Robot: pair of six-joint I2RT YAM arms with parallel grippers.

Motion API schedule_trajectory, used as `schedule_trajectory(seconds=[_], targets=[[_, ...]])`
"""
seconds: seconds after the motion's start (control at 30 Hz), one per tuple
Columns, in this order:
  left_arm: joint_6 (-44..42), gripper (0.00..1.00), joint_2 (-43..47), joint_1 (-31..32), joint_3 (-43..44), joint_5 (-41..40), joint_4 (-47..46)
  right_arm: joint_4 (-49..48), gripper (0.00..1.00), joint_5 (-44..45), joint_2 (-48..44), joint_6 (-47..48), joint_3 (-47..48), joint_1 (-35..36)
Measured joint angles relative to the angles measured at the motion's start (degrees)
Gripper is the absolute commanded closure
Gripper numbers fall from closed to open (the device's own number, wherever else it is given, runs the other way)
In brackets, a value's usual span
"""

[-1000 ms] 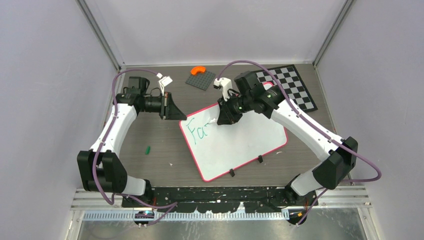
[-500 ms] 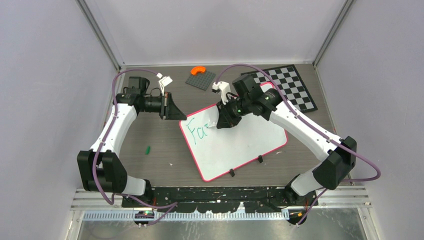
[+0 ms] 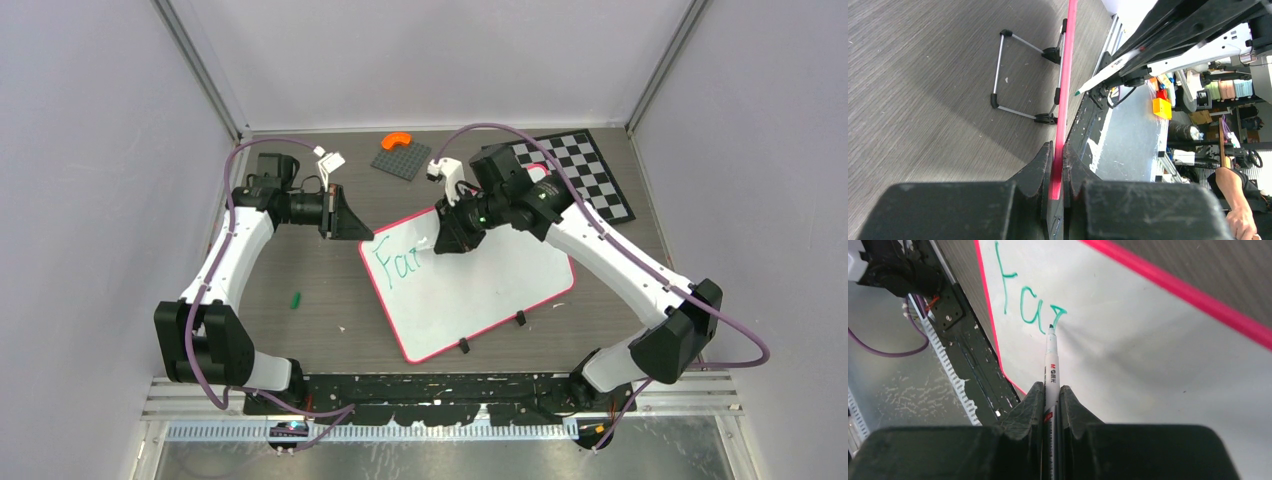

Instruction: Write a sentence on the whiteboard

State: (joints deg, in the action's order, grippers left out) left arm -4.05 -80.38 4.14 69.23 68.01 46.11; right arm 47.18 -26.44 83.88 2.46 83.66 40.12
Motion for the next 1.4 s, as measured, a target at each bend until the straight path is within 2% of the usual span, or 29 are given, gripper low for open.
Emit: schedule_trajectory(seconds=[0.23, 0.63, 1.1, 1.4], targets=[[0.00, 1.00, 0.00, 0.02, 0.00, 0.02, 0.02, -0.96, 1.00, 0.37, 0.59, -0.02, 4.24, 0.00], [-0.76, 1.00, 0.00, -0.02, 0.02, -0.52, 0.04, -1.29, 1.00, 1.97, 3.39, 0.00, 4.26, 0.15], [-0.94, 1.00, 0.00, 0.00, 0.11, -0.20, 0.46, 0.31, 1.00, 2.99, -1.33, 0.90, 2.86, -0.28], [-0.94, 1.00, 0.00, 0.00, 0.17, -0.20, 0.63, 0.44, 1.00, 3.34, 0.55, 1.68, 1.90, -0.28]])
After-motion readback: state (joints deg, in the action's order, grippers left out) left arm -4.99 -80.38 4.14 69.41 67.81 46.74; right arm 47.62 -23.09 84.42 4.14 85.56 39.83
